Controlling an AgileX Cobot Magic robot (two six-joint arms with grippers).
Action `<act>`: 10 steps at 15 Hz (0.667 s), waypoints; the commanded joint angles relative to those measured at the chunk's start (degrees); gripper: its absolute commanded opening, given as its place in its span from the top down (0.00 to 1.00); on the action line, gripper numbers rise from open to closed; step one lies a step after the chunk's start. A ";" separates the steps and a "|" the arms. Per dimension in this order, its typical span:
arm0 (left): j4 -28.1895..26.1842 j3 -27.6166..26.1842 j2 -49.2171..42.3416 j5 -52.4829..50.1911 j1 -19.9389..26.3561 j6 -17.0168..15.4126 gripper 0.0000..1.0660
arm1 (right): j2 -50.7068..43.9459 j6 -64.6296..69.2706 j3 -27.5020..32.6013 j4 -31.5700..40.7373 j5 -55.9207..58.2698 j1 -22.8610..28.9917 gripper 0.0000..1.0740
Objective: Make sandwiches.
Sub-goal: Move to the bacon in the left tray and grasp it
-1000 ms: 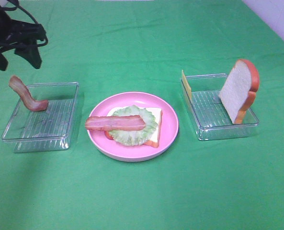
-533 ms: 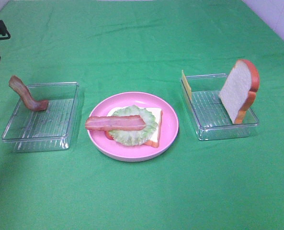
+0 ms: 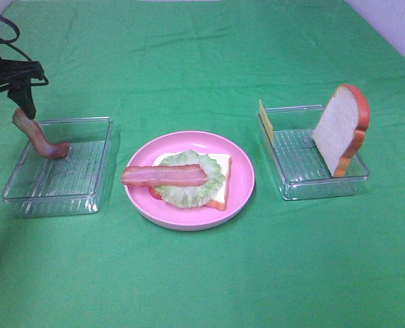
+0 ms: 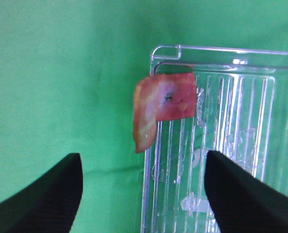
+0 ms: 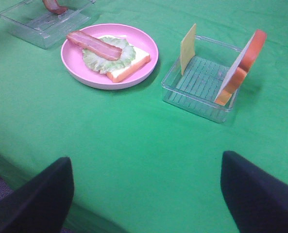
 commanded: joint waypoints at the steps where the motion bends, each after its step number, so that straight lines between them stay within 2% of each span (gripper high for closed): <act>1: -0.34 -0.29 1.89 -0.69 0.06 0.97 0.38 | -0.86 0.17 0.17 -0.40 -0.46 0.11 0.27; 3: -0.34 -0.29 2.01 -1.43 0.06 0.97 0.43 | -0.86 0.17 0.17 -0.40 -0.46 0.11 0.27; 5: -0.34 -0.29 2.01 -2.35 0.06 1.66 0.52 | -0.86 0.17 0.17 -0.40 -0.46 0.11 0.27; 8: -0.34 -0.29 2.01 -2.75 0.06 1.78 0.55 | -0.86 0.17 0.17 -0.40 -0.46 0.11 0.27; 10: -0.34 -0.29 2.01 -2.75 0.06 1.78 0.66 | -0.86 0.17 0.17 -0.40 -0.46 0.11 0.27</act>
